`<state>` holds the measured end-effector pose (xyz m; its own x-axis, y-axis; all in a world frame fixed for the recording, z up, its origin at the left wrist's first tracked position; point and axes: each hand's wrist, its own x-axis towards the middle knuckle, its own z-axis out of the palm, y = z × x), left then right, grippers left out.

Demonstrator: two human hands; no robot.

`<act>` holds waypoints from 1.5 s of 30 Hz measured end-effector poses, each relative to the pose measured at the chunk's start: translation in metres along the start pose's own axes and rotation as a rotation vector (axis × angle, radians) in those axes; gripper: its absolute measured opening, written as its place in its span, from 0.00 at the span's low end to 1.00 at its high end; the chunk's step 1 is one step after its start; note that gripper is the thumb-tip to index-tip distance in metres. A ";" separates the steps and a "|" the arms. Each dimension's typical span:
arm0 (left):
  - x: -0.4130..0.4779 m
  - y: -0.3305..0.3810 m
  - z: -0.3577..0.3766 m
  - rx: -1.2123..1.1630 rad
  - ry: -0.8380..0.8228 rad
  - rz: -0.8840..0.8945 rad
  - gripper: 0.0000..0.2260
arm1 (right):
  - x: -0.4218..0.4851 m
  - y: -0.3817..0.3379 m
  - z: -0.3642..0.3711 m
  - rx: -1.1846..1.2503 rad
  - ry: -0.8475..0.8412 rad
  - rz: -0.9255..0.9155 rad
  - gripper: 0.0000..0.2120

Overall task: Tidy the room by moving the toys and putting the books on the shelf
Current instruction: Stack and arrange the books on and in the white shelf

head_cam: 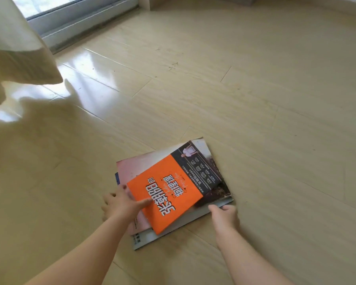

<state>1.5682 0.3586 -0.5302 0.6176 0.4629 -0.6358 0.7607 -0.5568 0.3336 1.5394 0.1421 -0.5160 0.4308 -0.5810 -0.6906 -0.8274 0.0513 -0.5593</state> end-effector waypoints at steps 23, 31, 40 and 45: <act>-0.002 -0.005 -0.032 -0.683 -0.170 -0.010 0.35 | 0.017 -0.014 -0.025 0.024 -0.259 0.089 0.35; -0.136 0.023 -0.165 -0.695 -0.135 0.036 0.22 | -0.112 -0.088 -0.095 -0.001 -0.415 0.175 0.25; -0.340 0.043 -0.408 -0.739 -0.089 0.044 0.32 | -0.369 -0.226 -0.217 -0.060 -0.668 0.167 0.09; -0.446 0.024 -0.512 -0.771 -0.072 0.134 0.21 | -0.494 -0.278 -0.267 -0.218 -0.806 0.101 0.13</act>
<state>1.4135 0.4916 0.1176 0.7198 0.3650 -0.5904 0.6205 0.0431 0.7831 1.4604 0.1975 0.1032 0.4080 0.1800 -0.8951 -0.8912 -0.1343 -0.4333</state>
